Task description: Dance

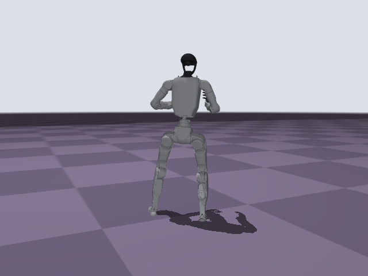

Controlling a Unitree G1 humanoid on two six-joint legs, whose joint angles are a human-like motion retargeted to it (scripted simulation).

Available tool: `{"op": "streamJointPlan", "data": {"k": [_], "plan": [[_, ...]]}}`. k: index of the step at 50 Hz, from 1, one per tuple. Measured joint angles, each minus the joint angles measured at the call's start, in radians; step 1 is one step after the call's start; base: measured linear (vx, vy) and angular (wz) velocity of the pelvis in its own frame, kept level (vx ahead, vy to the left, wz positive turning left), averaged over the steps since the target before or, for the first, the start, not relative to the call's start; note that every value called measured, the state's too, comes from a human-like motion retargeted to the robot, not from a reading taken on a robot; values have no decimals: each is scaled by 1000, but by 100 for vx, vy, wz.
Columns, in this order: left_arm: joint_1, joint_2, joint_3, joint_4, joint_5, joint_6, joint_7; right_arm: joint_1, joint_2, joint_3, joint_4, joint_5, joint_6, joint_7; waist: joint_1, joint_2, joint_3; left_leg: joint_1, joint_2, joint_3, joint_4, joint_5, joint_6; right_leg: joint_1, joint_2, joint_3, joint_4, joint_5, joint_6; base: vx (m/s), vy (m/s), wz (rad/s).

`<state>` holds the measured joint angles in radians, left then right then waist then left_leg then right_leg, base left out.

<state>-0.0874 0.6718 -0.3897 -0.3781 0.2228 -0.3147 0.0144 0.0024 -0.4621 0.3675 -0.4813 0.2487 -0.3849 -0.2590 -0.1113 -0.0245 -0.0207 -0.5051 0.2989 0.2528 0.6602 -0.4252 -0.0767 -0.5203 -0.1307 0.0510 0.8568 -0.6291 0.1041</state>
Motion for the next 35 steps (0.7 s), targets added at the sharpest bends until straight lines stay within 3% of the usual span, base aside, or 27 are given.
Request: {"op": "streamJointPlan", "data": {"k": [5,8,10,13,17,20,25,30,35], "plan": [[32,34,-28,30,-2,0,-39,-58,29,-69,-73,-48,-3,-65,-3,-44,3,-19,-4,-46,58,-59,9,-35,16,51,112,-30,45,-4,-8,23],[16,40,-21,37,-15,10,-15,-172,38,-25,-73,-109,2,-125,61,-99,46,-3,-36,-101,27,-26,-15,-6,-6,38,129,-106,30,-13,-25,73],[-5,36,-9,23,-28,28,-6,-267,34,35,-41,-129,3,-135,112,-115,81,3,-46,-182,-13,79,-82,23,-15,-13,113,-118,4,-17,-31,85],[-31,33,-21,-7,-26,36,-20,-326,31,115,-5,-71,19,-101,162,-149,101,-71,12,-123,84,139,-76,39,-72,-103,127,-117,-22,-20,-26,135],[-72,50,-15,-57,-25,44,-38,-357,53,141,33,89,33,-90,195,-156,101,-120,128,9,327,63,-36,70,-102,-232,114,-79,-34,-13,-13,119],[-100,71,14,-104,-55,48,-25,-355,75,83,14,203,18,-111,222,-114,103,-77,243,70,473,24,-41,127,-54,-369,31,45,-32,-3,-4,45],[-112,30,27,-126,-61,40,46,-260,69,-26,-115,180,-13,-165,160,-115,104,3,176,66,466,-42,-54,86,-111,-387,238,255,81,3,6,69],[-127,25,17,-102,-3,53,66,-191,34,-87,-169,34,4,-171,56,-150,126,3,170,37,565,-315,49,-45,-206,-278,506,175,116,6,9,82],[-181,15,-16,-43,24,33,83,-205,41,-51,-146,-126,35,-180,26,-193,168,-22,160,-15,588,-378,81,-143,-185,-143,359,159,157,11,-5,72]]}}
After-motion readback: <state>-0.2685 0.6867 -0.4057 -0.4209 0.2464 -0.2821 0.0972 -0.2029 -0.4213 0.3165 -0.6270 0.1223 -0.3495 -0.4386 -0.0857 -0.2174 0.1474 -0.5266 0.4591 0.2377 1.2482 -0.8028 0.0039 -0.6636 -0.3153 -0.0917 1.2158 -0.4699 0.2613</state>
